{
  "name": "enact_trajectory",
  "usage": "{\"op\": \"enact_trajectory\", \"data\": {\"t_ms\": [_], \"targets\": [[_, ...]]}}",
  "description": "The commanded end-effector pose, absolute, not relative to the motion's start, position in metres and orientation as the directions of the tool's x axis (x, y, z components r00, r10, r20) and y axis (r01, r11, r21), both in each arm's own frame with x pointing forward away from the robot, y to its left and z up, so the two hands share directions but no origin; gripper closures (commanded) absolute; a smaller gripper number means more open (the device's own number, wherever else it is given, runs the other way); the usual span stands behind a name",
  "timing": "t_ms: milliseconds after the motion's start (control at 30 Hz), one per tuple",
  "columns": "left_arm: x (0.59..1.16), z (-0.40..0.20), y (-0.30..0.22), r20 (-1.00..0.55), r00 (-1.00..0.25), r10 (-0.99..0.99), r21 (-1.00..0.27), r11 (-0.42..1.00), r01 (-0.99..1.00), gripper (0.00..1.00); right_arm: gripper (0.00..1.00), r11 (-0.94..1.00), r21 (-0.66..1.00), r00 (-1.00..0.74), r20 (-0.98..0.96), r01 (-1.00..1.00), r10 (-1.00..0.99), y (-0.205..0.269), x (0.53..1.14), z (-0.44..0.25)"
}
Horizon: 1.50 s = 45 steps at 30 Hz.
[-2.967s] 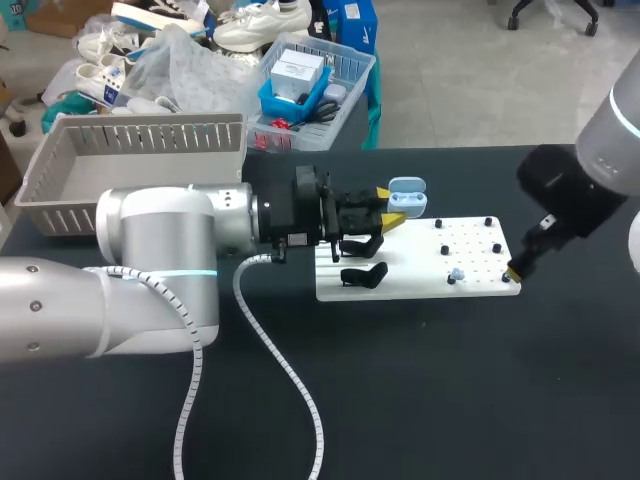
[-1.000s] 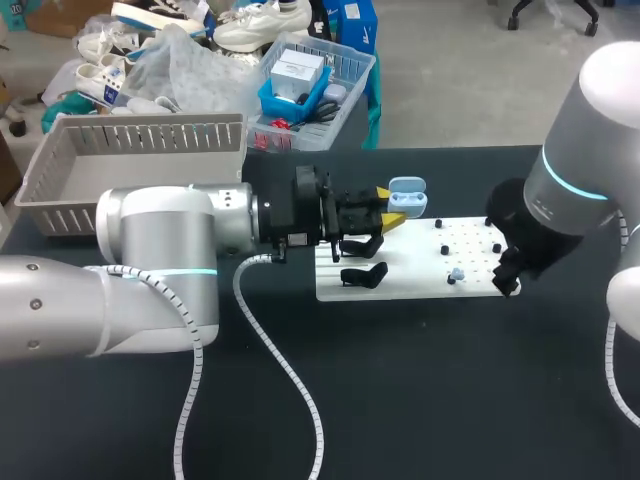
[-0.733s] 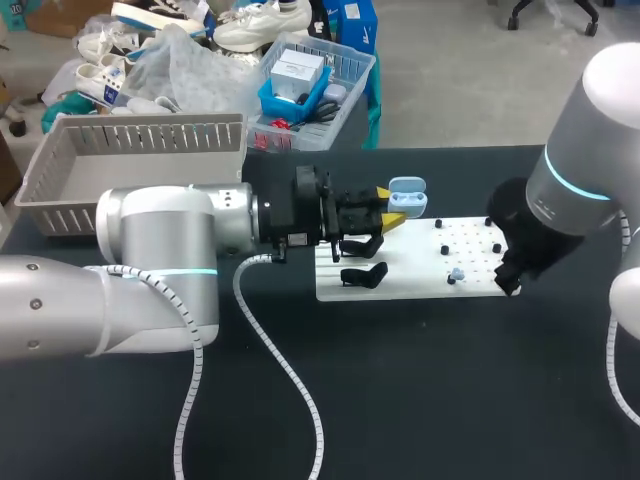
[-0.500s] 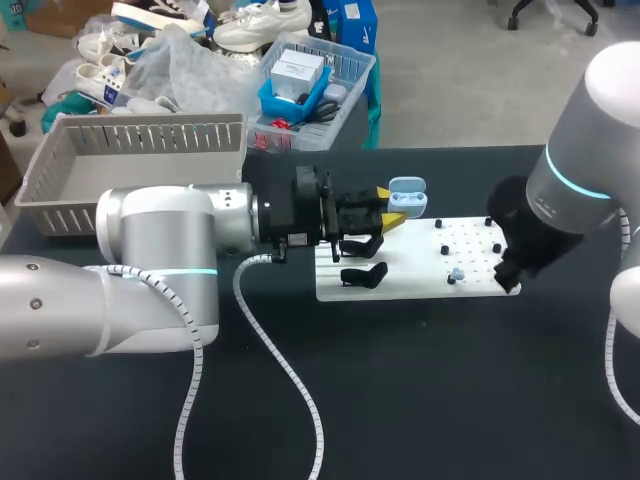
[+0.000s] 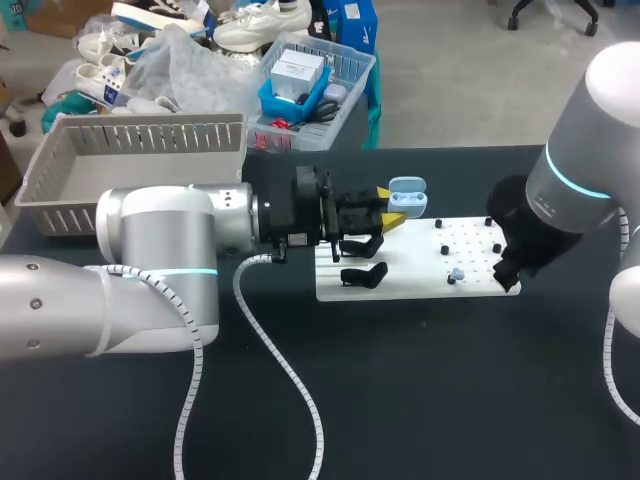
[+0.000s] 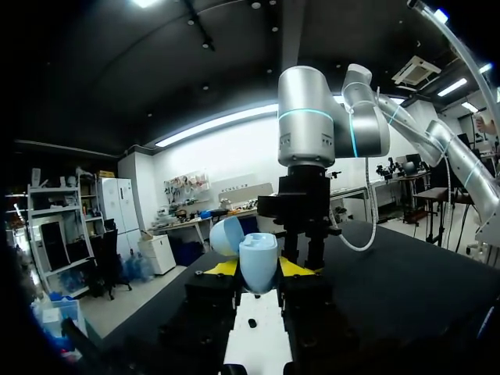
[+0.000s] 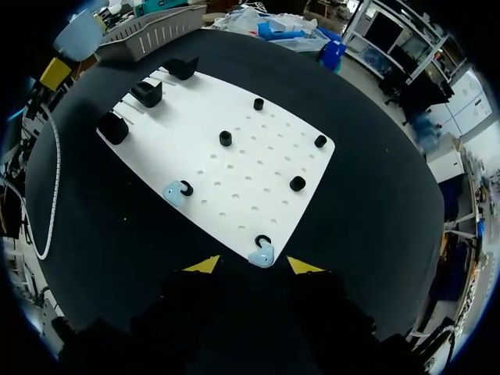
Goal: Pick up each earbud case from the left stands, insert the matching earbuds, close the lid, and place the case in the box.
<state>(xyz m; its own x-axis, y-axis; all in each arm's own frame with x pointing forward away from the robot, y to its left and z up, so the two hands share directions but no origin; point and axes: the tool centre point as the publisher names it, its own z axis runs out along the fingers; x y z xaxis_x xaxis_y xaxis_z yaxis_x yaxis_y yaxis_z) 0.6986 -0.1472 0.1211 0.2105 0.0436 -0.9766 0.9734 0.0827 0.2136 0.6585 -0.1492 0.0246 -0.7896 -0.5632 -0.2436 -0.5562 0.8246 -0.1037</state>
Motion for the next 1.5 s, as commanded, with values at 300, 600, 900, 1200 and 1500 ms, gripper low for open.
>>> {"op": "enact_trajectory", "data": {"t_ms": [300, 600, 900, 1200, 1500], "targets": [[0.6986, 0.1205, -0.1472, -0.976, 0.212, 0.042, 0.215, 0.085, 0.973, 1.0, 0.59, 0.829, -0.099, -0.793, -0.247, -0.551, -0.557, -0.1489, 0.6601, 0.0194], [0.6986, 0.1205, -0.1472, -0.976, 0.212, 0.042, 0.215, 0.085, 0.973, 1.0, 0.64, 0.83, -0.1, -0.794, -0.248, -0.549, -0.555, -0.1474, 0.6619, 0.0195], [0.6986, 0.1205, -0.1472, -0.976, 0.212, 0.042, 0.215, 0.085, 0.973, 1.0, 0.66, 0.833, -0.094, -0.797, -0.248, -0.546, -0.551, -0.1482, 0.6649, 0.0179], [0.6986, 0.1205, -0.1472, -0.976, 0.212, 0.042, 0.215, 0.085, 0.973, 1.0, 0.74, 0.838, -0.089, -0.803, -0.246, -0.538, -0.542, -0.1485, 0.6663, 0.0161], [0.6986, 0.1205, -0.1472, -0.976, 0.212, 0.042, 0.215, 0.085, 0.973, 1.0, 0.76, 0.84, -0.082, -0.806, -0.245, -0.536, -0.538, -0.1474, 0.6682, 0.0151]]}}
